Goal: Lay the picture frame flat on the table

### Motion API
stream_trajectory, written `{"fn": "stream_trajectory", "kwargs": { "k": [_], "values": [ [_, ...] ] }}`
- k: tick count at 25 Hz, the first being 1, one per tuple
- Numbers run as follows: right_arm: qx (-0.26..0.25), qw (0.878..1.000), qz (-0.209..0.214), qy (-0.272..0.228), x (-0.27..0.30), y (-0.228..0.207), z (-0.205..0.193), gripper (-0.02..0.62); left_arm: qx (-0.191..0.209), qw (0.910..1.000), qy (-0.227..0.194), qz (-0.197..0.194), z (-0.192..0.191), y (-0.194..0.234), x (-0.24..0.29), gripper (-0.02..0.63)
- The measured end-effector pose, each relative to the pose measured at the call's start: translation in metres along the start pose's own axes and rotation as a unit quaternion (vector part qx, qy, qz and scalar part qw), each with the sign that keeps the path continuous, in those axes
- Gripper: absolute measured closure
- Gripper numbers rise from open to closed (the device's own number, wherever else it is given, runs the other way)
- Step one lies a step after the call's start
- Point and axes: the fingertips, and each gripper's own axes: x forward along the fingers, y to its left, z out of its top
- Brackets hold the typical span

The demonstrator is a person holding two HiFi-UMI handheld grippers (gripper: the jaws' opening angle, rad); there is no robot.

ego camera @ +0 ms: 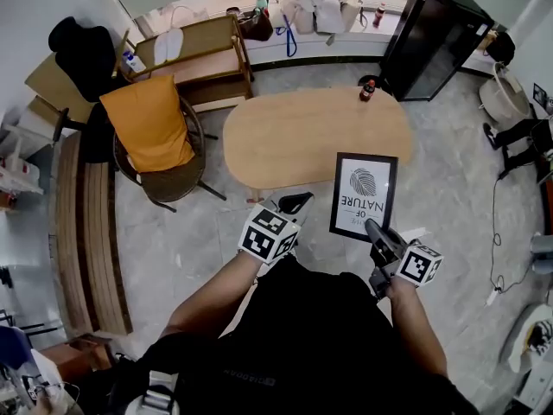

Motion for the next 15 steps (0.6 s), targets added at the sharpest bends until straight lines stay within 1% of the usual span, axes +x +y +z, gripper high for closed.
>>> {"fn": "stream_trajectory", "kwargs": {
  "k": [3,8,12,15],
  "values": [
    [0.005,1.0,-0.001,0.001,0.033,-0.011,0.017,0.586,0.007,0.9999,0.011,0.003,0.005,0.029,0.007,0.6],
    [0.027,0.999,0.0,0.034,0.086,-0.042,0.026,0.586,-0.017,0.9995,0.02,0.017,-0.002,0.064,0.011,0.6],
    [0.05,0.996,0.001,0.072,0.132,-0.083,0.039,0.586,-0.041,0.9977,0.023,0.049,-0.004,0.098,0.024,0.6],
    [0.045,0.993,-0.006,0.108,0.171,-0.126,0.05,0.586,-0.068,0.9939,0.026,0.083,-0.001,0.125,0.037,0.6]
  ]
}}
